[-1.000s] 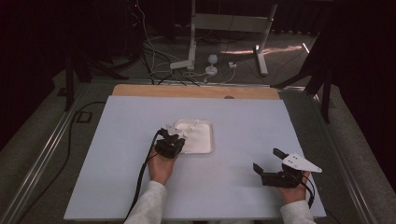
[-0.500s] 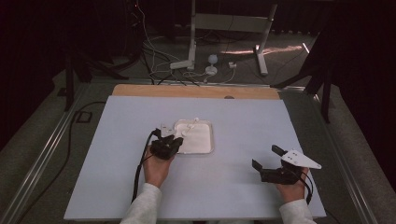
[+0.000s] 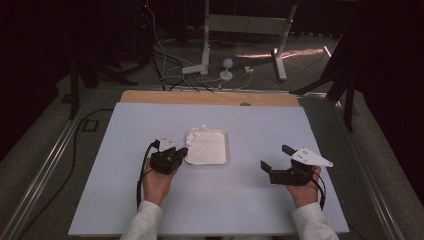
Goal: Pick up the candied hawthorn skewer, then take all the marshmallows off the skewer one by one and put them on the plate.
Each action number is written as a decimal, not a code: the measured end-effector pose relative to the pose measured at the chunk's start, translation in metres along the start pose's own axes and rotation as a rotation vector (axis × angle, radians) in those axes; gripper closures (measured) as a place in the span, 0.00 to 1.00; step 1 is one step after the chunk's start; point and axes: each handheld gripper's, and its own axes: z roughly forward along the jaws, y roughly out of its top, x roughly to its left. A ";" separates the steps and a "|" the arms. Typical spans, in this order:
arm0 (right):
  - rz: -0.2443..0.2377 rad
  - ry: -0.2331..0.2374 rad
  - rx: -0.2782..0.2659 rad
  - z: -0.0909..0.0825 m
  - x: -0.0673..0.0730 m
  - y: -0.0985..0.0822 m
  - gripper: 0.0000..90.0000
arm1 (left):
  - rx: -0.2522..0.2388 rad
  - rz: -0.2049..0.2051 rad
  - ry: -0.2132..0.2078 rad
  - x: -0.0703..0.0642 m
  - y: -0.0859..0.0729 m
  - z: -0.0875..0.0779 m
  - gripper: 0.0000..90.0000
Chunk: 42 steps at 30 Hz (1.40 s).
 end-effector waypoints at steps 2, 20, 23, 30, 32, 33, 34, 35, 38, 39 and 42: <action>0.002 0.001 -0.001 0.002 0.000 0.002 0.00 | -0.007 -0.004 -0.001 0.002 -0.001 -0.003 1.00; -0.055 0.057 -0.001 0.050 0.022 0.043 0.00 | -0.034 -0.012 -0.040 -0.001 -0.008 -0.009 1.00; -0.070 0.071 -0.001 0.059 0.027 0.051 0.00 | -0.039 -0.018 -0.040 0.001 -0.009 -0.013 1.00; -0.101 0.097 -0.002 0.077 0.039 0.066 0.00 | -0.051 -0.025 -0.044 0.002 -0.009 -0.017 1.00; -0.115 0.113 0.007 0.086 0.045 0.071 0.00 | -0.053 -0.021 -0.046 0.002 -0.008 -0.017 1.00; -0.120 0.115 0.009 0.089 0.046 0.073 0.00 | -0.054 -0.021 -0.046 0.001 -0.008 -0.017 1.00; -0.120 0.115 0.009 0.089 0.046 0.073 0.00 | -0.055 -0.022 -0.047 0.001 -0.008 -0.017 1.00; -0.130 0.117 0.007 0.092 0.048 0.074 0.00 | -0.056 -0.022 -0.048 0.001 -0.008 -0.017 1.00; -0.121 0.124 0.009 0.099 0.051 0.079 0.00 | -0.054 -0.017 -0.051 -0.001 -0.008 -0.017 1.00; -0.117 0.129 0.012 0.102 0.051 0.081 0.00 | -0.053 -0.015 -0.053 -0.001 -0.008 -0.017 1.00; -0.106 0.149 0.021 0.110 0.056 0.084 0.03 | -0.055 -0.012 -0.053 -0.003 -0.007 -0.017 1.00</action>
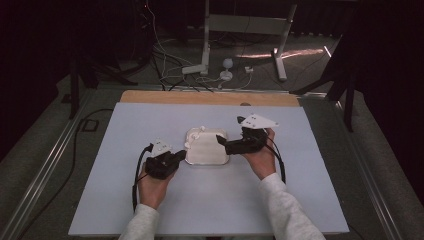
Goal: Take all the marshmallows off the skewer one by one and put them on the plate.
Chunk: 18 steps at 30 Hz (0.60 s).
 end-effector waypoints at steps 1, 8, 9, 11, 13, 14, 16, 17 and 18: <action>-0.002 0.011 0.007 0.003 0.001 0.001 0.05 | -0.001 0.004 0.000 0.000 0.000 0.000 1.00; 0.018 0.064 0.073 0.026 0.010 0.005 0.25 | -0.004 0.011 -0.010 -0.004 0.001 -0.001 1.00; 0.015 0.058 0.084 0.032 0.013 0.006 0.35 | -0.004 0.013 -0.011 -0.004 0.001 0.000 1.00; 0.013 0.055 0.086 0.035 0.015 0.006 0.40 | -0.004 0.014 -0.013 -0.005 0.001 0.000 1.00; 0.005 0.048 0.101 0.041 0.017 0.005 0.49 | -0.004 0.016 -0.016 -0.005 0.001 0.000 1.00; 0.014 0.052 0.117 0.047 0.018 0.004 0.55 | -0.004 0.017 -0.018 -0.005 0.002 0.000 1.00; 0.020 0.060 0.117 0.049 0.018 0.004 0.58 | -0.006 0.023 -0.021 -0.006 0.002 -0.001 1.00; 0.030 0.074 0.121 0.051 0.018 0.003 0.62 | -0.006 0.025 -0.021 -0.006 0.002 -0.001 1.00; 0.042 0.081 0.124 0.052 0.017 0.003 0.66 | -0.005 0.027 -0.022 -0.006 0.002 -0.001 1.00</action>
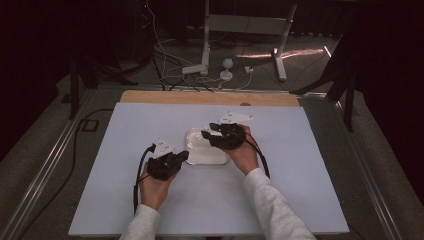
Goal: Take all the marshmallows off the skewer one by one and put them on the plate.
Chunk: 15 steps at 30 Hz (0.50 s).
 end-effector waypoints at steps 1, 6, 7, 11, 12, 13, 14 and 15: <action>0.019 0.022 0.003 0.001 -0.001 0.000 0.75 | 0.002 0.001 0.002 0.000 0.000 0.000 1.00; 0.035 0.009 0.005 0.002 -0.003 0.000 0.88 | 0.000 0.001 0.001 0.000 0.000 0.000 1.00; 0.027 -0.002 0.009 0.003 -0.002 0.000 0.89 | 0.000 0.004 0.004 -0.001 0.000 0.000 1.00; 0.032 -0.044 0.018 0.008 0.002 0.000 0.93 | 0.007 0.003 0.015 -0.001 0.000 0.001 1.00; 0.030 -0.056 0.020 0.009 0.003 0.000 0.93 | 0.008 0.000 0.019 -0.001 0.000 0.000 1.00; 0.030 -0.056 0.020 0.009 0.003 0.000 0.93 | 0.009 -0.001 0.023 -0.001 0.000 0.001 1.00; 0.029 -0.069 0.021 0.010 0.005 0.000 0.94 | 0.013 -0.001 0.025 0.000 0.000 0.001 1.00; 0.025 -0.081 0.023 0.012 0.006 0.000 0.94 | 0.015 -0.003 0.029 0.000 0.000 0.001 1.00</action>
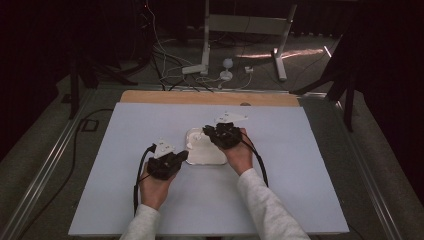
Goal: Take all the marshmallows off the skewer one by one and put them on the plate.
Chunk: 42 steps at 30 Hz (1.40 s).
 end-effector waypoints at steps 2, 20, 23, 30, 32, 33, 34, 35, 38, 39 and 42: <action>-0.009 -0.033 0.003 0.004 0.004 0.000 0.95 | 0.002 -0.003 0.004 0.000 0.000 0.000 1.00; -0.011 -0.138 0.029 0.016 0.013 -0.003 0.97 | 0.031 -0.016 0.026 -0.001 0.001 0.000 1.00; -0.012 -0.156 0.035 0.017 0.014 -0.005 0.97 | 0.037 -0.013 0.024 -0.002 0.001 0.001 1.00; 0.000 -0.180 0.038 0.022 0.016 -0.006 0.98 | 0.042 -0.020 0.034 -0.004 0.002 0.000 1.00; 0.002 -0.185 0.038 0.023 0.016 -0.006 0.98 | 0.043 -0.021 0.037 -0.004 0.002 0.000 1.00; 0.004 -0.184 0.040 0.023 0.016 -0.006 0.98 | 0.046 -0.018 0.039 -0.004 0.003 0.000 1.00; 0.003 -0.185 0.040 0.023 0.016 -0.006 0.98 | 0.045 -0.019 0.041 -0.005 0.003 -0.001 1.00; 0.004 -0.186 0.040 0.023 0.016 -0.006 0.98 | 0.045 -0.018 0.041 -0.005 0.003 -0.001 1.00; 0.004 -0.198 0.045 0.024 0.016 -0.006 0.98 | 0.045 -0.012 0.046 -0.008 0.004 -0.001 1.00; 0.004 -0.201 0.043 0.024 0.017 -0.006 0.98 | 0.043 -0.015 0.046 -0.008 0.004 -0.001 1.00; 0.005 -0.205 0.044 0.025 0.016 -0.007 0.98 | 0.048 -0.011 0.044 -0.010 0.005 -0.003 1.00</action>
